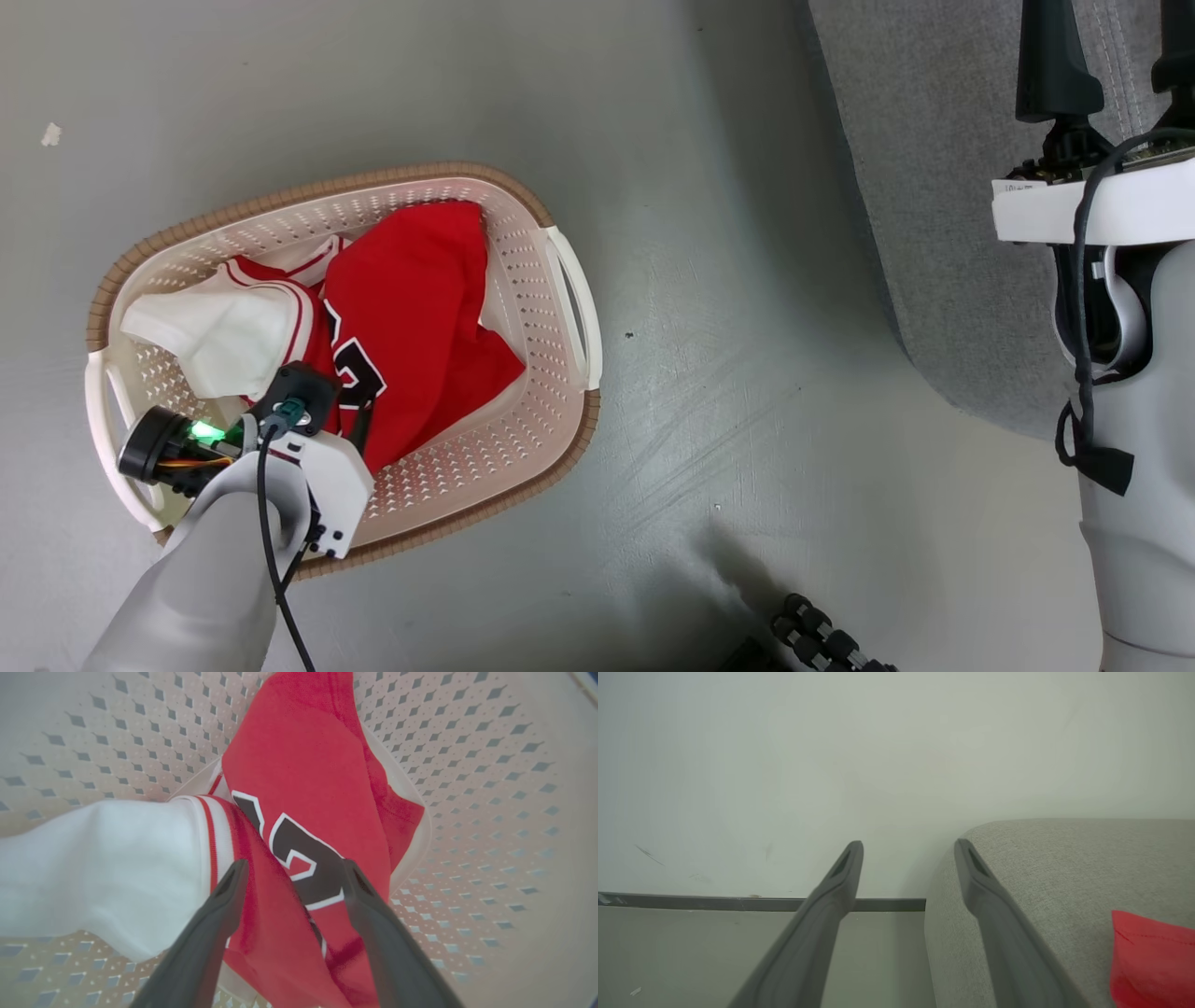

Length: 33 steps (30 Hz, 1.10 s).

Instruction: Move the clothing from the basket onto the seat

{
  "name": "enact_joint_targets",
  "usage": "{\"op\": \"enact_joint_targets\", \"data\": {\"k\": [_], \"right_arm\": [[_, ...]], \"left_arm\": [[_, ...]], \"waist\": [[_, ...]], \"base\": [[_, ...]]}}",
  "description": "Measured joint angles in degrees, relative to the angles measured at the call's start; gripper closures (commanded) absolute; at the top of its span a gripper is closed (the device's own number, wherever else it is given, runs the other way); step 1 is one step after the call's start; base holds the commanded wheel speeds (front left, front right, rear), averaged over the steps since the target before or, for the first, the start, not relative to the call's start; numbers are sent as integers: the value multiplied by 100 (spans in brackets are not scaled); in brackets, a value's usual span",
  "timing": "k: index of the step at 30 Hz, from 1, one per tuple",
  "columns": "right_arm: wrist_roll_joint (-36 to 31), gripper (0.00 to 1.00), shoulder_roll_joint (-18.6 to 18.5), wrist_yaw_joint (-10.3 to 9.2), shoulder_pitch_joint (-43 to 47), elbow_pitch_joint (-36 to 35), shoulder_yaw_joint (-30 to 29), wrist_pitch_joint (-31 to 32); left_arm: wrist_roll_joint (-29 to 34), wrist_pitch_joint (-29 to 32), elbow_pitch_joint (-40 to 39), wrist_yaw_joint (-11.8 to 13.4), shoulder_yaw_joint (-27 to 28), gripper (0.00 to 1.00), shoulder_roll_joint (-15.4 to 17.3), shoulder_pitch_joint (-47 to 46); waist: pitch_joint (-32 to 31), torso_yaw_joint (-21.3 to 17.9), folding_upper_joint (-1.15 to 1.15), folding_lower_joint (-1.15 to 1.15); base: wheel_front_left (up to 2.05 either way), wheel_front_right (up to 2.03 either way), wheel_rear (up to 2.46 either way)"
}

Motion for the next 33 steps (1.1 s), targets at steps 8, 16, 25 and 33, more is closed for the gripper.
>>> {"op": "enact_joint_targets", "data": {"k": [8,16,25,33], "right_arm": [[78,0,0,0,-114,57,12,0],[193,0,1,0,-215,104,49,0],[194,0,1,0,-254,175,-23,0],[196,0,0,0,-300,226,-155,0]], "left_arm": [[10,102,279,27,3,0,87,-169],[43,231,530,25,-21,55,80,-299],[59,137,579,-58,-126,100,-9,-431],[66,-145,527,-110,-160,100,-11,-481]], "waist": [[171,-112,0,0],[277,-231,0,0],[254,-276,0,0],[144,-218,0,0]], "base": [[0,0,0],[0,0,0],[0,0,0],[0,0,0]]}}
